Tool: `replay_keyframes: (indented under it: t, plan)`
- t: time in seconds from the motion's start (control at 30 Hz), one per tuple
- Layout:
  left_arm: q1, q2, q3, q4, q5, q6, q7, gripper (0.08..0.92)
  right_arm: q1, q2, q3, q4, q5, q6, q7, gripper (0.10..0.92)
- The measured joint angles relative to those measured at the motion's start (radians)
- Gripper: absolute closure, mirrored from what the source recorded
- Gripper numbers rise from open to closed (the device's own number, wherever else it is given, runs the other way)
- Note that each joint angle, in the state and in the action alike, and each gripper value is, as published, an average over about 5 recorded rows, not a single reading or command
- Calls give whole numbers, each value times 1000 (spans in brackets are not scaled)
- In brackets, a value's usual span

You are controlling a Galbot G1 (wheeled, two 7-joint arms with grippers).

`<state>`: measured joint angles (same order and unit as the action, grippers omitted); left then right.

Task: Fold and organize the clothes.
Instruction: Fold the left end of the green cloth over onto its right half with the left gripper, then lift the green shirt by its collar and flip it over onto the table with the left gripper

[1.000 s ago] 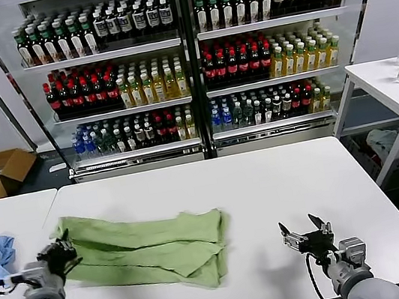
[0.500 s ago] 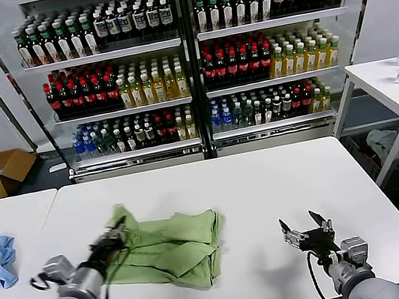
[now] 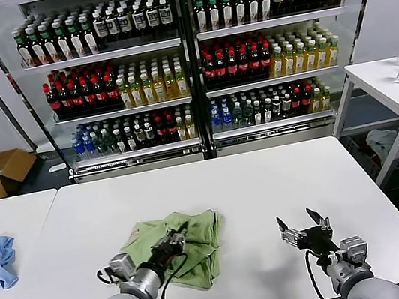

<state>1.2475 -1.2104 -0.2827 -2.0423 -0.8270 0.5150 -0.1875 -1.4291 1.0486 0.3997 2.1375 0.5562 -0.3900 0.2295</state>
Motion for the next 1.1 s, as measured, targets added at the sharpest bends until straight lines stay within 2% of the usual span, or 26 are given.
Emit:
replay_keyframes:
  t: [0.3, 0.57, 0.83, 1.1]
  plan:
    - [21, 20, -13, -96, 90, 9, 24, 425, 13, 6, -21, -18, -7, 15, -5, 203]
    - [49, 45, -116, -23, 205, -3, -15, 208, 27, 7, -41, -31, -12, 20, -6, 203]
    - [46, 37, -165, 98, 264, 5, -56, 177, 24, 7, -45, -32, -13, 23, -8, 203]
    - [31, 47, -209, 156, 176, 32, -66, 177, 22, 5, -43, -27, -12, 25, -9, 203]
